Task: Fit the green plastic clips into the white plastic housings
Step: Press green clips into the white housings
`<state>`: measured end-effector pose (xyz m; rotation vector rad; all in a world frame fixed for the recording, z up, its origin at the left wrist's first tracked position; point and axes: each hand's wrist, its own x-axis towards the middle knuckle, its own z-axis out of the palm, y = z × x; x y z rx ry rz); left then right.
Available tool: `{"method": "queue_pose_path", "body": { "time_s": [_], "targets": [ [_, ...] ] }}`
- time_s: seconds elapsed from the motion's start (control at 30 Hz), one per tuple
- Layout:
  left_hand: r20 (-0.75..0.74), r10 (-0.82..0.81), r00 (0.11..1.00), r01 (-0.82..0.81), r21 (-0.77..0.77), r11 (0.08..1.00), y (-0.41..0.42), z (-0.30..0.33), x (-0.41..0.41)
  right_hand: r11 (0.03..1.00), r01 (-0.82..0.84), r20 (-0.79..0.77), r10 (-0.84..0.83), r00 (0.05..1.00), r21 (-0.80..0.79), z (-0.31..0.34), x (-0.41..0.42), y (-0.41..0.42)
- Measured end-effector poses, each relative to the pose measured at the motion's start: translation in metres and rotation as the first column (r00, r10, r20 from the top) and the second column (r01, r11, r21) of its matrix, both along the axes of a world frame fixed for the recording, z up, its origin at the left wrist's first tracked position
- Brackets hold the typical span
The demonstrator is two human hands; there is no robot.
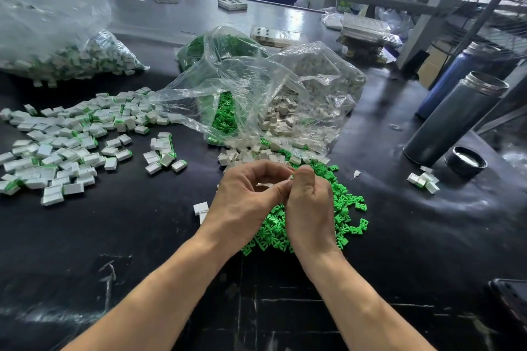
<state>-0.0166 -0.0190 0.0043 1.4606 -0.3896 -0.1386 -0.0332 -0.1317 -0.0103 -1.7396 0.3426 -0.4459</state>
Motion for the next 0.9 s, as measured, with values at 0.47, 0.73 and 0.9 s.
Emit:
{"method": "queue_pose_path", "body": {
  "time_s": [0.47, 0.73, 0.9],
  "targets": [
    [0.002, 0.018, 1.000, -0.018, 0.004, 1.000, 0.000, -0.002, 0.001, 1.000, -0.013, 0.021, 0.013, 1.000, 0.005, 0.003, -0.002, 0.001],
    [0.011, 0.155, 0.988, -0.155, 0.105, 0.982, 0.008, 0.002, 0.007, 0.998, -0.038, 0.083, 0.041, 0.996, -0.044, 0.003, -0.006, -0.018],
    [0.020, 0.144, 0.989, -0.146, 0.120, 0.982, 0.013, 0.003, 0.009, 0.976, -0.187, 0.117, 0.199, 0.973, -0.108, 0.009, -0.010, -0.022]
  ]
}}
